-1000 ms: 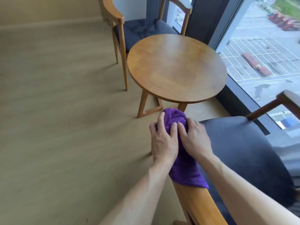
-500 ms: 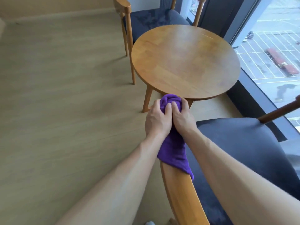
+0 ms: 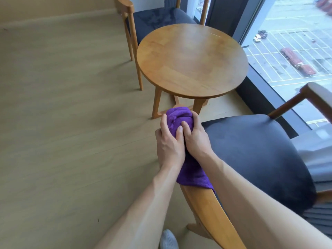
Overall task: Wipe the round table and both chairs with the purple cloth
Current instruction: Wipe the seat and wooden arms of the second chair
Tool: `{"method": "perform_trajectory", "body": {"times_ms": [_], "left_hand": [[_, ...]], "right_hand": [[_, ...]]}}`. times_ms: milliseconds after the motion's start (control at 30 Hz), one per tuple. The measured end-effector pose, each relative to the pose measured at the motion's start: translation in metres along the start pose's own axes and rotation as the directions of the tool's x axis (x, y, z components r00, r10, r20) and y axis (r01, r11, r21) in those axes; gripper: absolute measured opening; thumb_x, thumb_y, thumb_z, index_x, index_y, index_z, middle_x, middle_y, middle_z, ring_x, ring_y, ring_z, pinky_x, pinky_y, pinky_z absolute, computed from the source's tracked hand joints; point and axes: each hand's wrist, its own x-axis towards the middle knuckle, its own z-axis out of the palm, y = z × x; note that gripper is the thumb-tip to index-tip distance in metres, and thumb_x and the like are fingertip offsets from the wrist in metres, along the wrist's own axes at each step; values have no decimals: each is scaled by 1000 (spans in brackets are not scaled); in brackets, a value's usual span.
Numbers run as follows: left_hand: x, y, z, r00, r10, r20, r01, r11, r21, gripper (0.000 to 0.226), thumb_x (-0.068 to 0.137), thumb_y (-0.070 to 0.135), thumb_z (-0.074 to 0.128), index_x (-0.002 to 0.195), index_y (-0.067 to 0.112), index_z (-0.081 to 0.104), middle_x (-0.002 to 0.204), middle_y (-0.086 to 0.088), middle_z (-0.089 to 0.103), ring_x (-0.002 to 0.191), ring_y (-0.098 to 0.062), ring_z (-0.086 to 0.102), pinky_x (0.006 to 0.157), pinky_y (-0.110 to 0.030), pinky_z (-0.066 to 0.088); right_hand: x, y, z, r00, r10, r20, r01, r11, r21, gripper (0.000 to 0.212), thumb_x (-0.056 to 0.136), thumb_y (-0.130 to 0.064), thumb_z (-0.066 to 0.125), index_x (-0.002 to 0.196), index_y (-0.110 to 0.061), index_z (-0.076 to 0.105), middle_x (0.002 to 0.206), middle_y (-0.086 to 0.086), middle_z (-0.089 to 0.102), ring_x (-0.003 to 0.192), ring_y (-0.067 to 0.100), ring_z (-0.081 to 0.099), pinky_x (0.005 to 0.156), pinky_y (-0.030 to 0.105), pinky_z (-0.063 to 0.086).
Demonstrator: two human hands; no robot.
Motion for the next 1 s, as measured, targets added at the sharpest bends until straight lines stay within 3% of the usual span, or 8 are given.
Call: {"method": "perform_trajectory", "body": {"times_ms": [167,333,500,600,667,767,900,1000], "left_hand": [[-67,-16,-5,996,25,-82,-30,998,-60,58,101,37,49,154,33,26,136,-2,46,121,-17,52,89,-17,40],[-125,-20,2,987,-3,-159,-20,990,-142,60,96,34,48,153,22,33,139,-5,46,124,-3,44,96,6,24],[-105,-23,6,979,22,-201,-43,994,-101,55,99,42,41,151,26,31,136,-2,46,125,-13,49,99,-16,40],[-71,-18,1,988,38,-151,-47,998,-53,52,102,35,47,150,25,33,134,-2,47,118,-9,49,88,0,33],[-43,-12,-2,994,43,-105,-45,999,-18,51,102,34,48,150,25,33,134,-4,49,113,-9,49,78,0,30],[5,-2,-2,998,52,-30,-50,997,55,49,103,37,46,149,25,33,135,-7,52,117,-18,53,75,-9,28],[57,5,4,996,85,33,-87,994,61,45,101,35,50,142,20,42,131,-10,60,119,-29,56,88,-28,41],[65,5,6,996,74,43,-75,996,42,44,99,36,53,140,21,45,128,-8,63,118,-29,57,89,-27,40]], "right_hand": [[-59,18,-15,998,-11,62,16,997,-79,51,100,-42,45,148,-40,28,143,-4,52,125,15,52,101,35,42],[-110,34,-33,993,39,114,-17,982,-186,57,100,-44,43,153,-33,24,149,-9,46,131,12,49,105,35,42],[-93,27,-25,997,24,75,-12,989,-148,45,99,-44,43,142,-32,38,130,-8,60,117,12,57,97,38,47],[-65,14,-16,999,-3,38,7,994,-106,30,100,-42,45,126,-28,46,112,-4,64,103,17,60,83,37,46],[-39,5,-8,1000,-3,15,4,994,-111,31,100,-43,44,122,-21,48,108,2,64,98,23,60,76,36,42],[1,-8,3,999,48,-12,-49,995,-86,41,100,-47,40,121,-13,48,113,13,63,103,33,59,78,38,42],[39,-20,10,991,129,-38,-131,990,-48,50,101,-50,37,127,-8,45,123,20,60,113,37,57,82,37,38],[45,-21,12,986,160,-41,-162,986,-40,53,101,-51,36,128,-7,44,124,19,59,116,37,56,81,36,34]]}}
